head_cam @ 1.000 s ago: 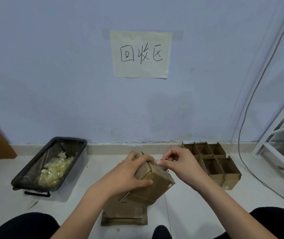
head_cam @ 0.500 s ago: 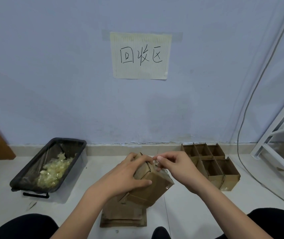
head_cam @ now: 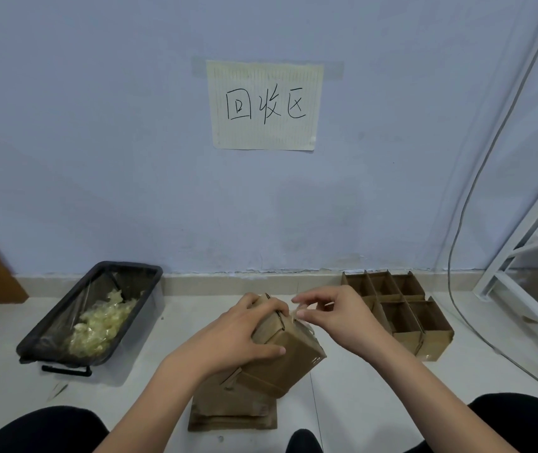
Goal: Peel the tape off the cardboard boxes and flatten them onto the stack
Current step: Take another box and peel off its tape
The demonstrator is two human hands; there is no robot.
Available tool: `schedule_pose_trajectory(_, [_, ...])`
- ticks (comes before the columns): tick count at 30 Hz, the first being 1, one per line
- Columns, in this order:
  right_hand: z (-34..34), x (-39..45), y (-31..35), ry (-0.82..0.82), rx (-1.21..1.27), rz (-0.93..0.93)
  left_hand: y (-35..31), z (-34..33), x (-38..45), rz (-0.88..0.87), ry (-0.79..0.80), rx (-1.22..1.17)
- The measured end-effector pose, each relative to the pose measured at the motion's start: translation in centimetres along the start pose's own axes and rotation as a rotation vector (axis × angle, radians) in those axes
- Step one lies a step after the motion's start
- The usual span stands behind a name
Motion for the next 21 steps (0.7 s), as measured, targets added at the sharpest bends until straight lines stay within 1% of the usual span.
schedule_pose_trajectory(2, [-0.5,-0.1,0.1,0.032,0.033,0.012,0.0,0.1,0.1,0.001,-0.006,0.007])
schedule_pose_trajectory(5, [-1.1,-0.2,0.1,0.065,-0.168,0.069,0.0,0.1,-0.1,-0.003,0.004,0.022])
schedule_pose_trajectory(9, [-0.9,-0.5,0.4,0.062,-0.199,0.081,-0.2,0.0,-0.2,-0.011,0.017,0.016])
schedule_pose_trajectory(12, [-1.1,-0.6,0.5,0.074,-0.290,0.132,-0.3,-0.1,-0.1,-0.019,0.019,0.031])
schedule_pose_trajectory(15, [-1.1,-0.7,0.5,0.100,-0.371,0.127,-0.1,-0.4,-0.2,-0.020,0.034,0.052])
schedule_pose_trajectory(18, [-1.5,-1.0,1.0,0.149,-0.408,0.204,-0.1,-0.5,-0.2,-0.017,0.035,0.040])
schedule_pose_trajectory(21, [-1.9,-1.0,1.3,0.148,-0.438,0.252,-0.3,-0.2,-0.2,-0.021,0.021,0.023])
Point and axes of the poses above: each hand's wrist, its own x-axis towards the middle knuckle, its own z-axis out of the back of the hand, y = z × x, the point moved 8 cm from there along x, towards the middle knuckle, and after that the axes turned 13 degrees about -y, right-handed, at the moved point
